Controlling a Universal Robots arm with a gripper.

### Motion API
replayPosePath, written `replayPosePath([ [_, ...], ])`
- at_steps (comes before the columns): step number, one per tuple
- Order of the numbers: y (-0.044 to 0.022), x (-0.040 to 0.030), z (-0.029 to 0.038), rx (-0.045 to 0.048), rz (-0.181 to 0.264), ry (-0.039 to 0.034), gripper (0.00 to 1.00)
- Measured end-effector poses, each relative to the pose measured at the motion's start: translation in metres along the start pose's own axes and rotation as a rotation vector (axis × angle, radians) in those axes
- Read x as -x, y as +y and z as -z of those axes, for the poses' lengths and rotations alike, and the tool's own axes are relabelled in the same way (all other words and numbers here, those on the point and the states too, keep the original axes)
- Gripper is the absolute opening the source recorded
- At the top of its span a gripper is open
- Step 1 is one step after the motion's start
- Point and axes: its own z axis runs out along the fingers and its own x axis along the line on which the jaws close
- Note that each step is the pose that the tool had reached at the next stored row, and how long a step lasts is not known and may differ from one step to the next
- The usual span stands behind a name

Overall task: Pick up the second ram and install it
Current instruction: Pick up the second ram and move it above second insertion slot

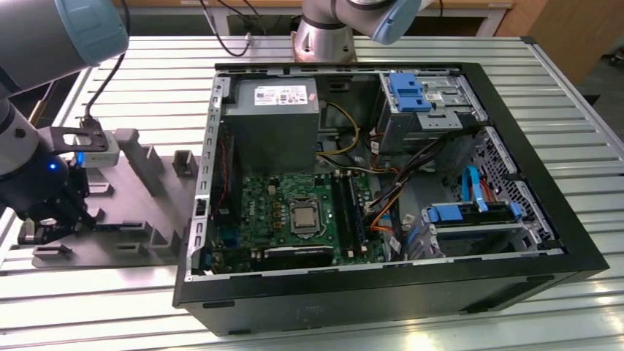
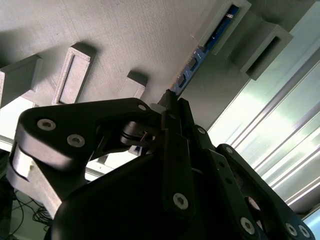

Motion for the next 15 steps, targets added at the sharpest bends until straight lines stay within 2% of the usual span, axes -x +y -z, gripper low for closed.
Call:
replayPosePath([
  [1,0.0,0.0,0.0,0.0,0.0,0.0001,0.17],
  [2,0.0,0.0,0.0,0.0,0.0,0.0001,0.11],
  [15,0.0,0.0,0.0,0.0,0.001,0.0001,0.11],
])
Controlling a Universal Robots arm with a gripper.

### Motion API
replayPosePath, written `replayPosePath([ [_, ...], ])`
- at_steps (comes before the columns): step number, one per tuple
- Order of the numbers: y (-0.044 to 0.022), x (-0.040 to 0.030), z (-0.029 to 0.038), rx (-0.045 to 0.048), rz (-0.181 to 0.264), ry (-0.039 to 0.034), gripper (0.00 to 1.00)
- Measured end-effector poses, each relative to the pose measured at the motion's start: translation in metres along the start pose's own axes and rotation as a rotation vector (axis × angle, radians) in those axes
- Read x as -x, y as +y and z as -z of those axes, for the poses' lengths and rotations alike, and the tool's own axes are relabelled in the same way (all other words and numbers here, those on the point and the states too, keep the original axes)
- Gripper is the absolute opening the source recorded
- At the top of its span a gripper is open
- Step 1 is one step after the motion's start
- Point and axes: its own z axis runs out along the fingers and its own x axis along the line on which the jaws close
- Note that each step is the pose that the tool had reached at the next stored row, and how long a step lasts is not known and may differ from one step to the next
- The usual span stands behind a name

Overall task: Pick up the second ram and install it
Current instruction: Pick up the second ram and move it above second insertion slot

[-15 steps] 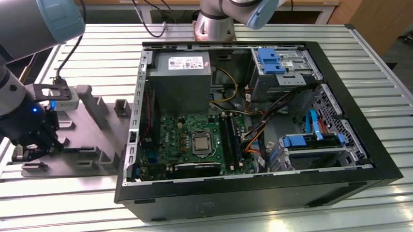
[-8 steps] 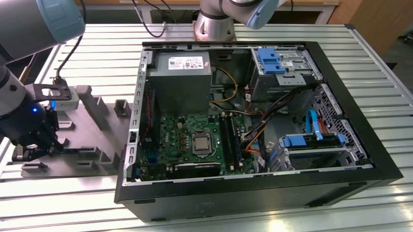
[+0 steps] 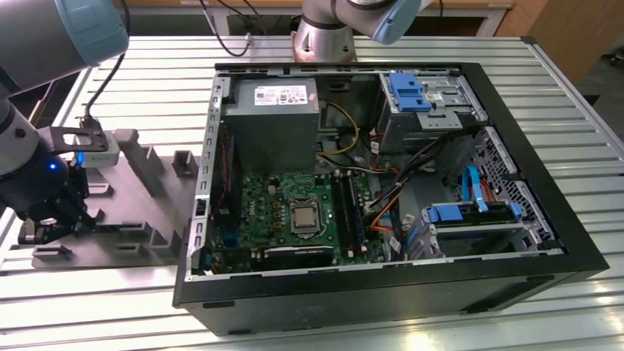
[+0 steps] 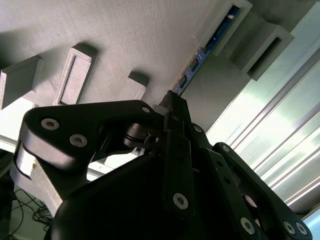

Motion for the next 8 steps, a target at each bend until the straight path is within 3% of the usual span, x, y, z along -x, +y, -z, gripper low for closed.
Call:
replayPosePath([
  [8,0.0,0.0,0.0,0.0008,0.026,0.001,0.11],
])
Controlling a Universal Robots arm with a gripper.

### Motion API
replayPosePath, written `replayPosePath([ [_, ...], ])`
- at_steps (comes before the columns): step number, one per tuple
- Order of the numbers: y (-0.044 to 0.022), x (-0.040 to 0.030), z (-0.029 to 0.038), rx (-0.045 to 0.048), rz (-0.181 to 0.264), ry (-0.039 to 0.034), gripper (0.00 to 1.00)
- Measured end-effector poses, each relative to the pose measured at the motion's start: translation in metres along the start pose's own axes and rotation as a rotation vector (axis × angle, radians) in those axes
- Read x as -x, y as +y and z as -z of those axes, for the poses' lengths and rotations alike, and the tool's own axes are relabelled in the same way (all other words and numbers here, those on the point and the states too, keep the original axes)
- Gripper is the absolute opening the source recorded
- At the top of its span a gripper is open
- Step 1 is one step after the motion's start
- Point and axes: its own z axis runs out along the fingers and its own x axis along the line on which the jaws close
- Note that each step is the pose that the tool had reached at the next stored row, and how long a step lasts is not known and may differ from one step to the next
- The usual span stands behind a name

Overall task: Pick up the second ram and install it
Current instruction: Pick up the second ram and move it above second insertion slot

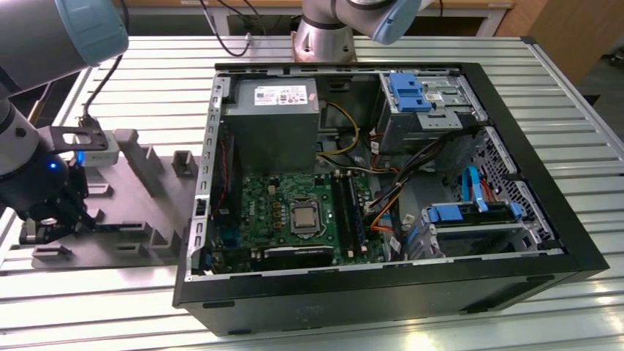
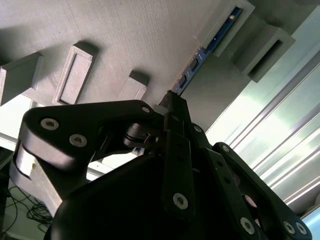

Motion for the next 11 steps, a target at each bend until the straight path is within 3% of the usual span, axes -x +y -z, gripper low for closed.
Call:
replayPosePath([
  [11,0.0001,0.0001,0.0014,-0.0001,0.002,-0.0008,0.11],
])
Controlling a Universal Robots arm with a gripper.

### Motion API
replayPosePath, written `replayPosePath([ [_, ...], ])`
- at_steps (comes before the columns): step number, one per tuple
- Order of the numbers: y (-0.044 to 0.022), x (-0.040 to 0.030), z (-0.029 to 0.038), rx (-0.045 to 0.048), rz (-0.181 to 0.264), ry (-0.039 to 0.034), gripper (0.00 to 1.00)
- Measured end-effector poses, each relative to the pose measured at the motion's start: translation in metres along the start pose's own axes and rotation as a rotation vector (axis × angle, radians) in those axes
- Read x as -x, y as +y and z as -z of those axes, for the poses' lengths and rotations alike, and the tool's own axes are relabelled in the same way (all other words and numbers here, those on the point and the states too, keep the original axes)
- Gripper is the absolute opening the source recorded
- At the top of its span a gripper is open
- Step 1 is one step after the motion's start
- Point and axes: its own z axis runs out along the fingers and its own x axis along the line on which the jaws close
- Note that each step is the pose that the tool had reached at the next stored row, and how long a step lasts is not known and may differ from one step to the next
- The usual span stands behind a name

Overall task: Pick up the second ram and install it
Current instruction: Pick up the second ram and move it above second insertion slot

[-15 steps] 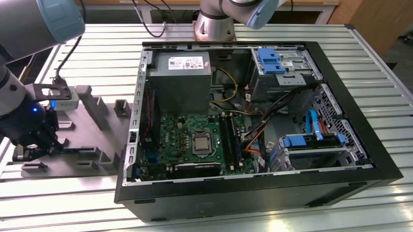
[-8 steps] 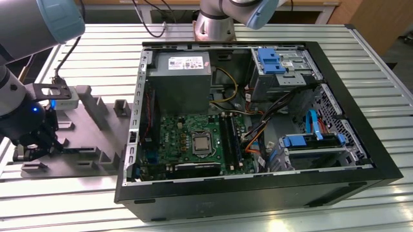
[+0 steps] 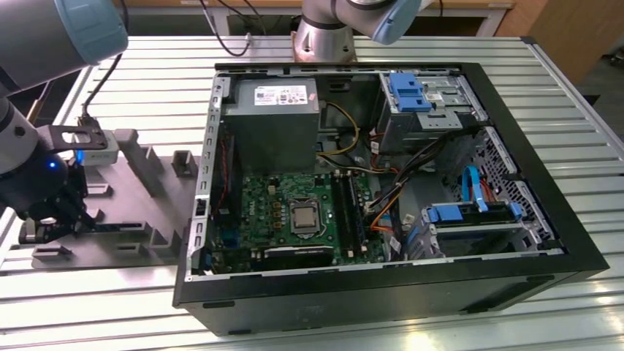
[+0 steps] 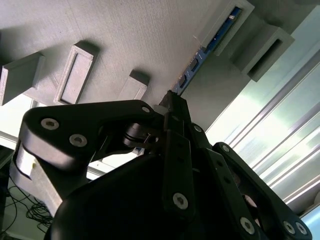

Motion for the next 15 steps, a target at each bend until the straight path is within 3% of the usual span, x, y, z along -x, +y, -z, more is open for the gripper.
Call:
replayPosePath([
  [15,0.0003,0.0,0.0025,0.0003,0.0,0.0003,0.11],
])
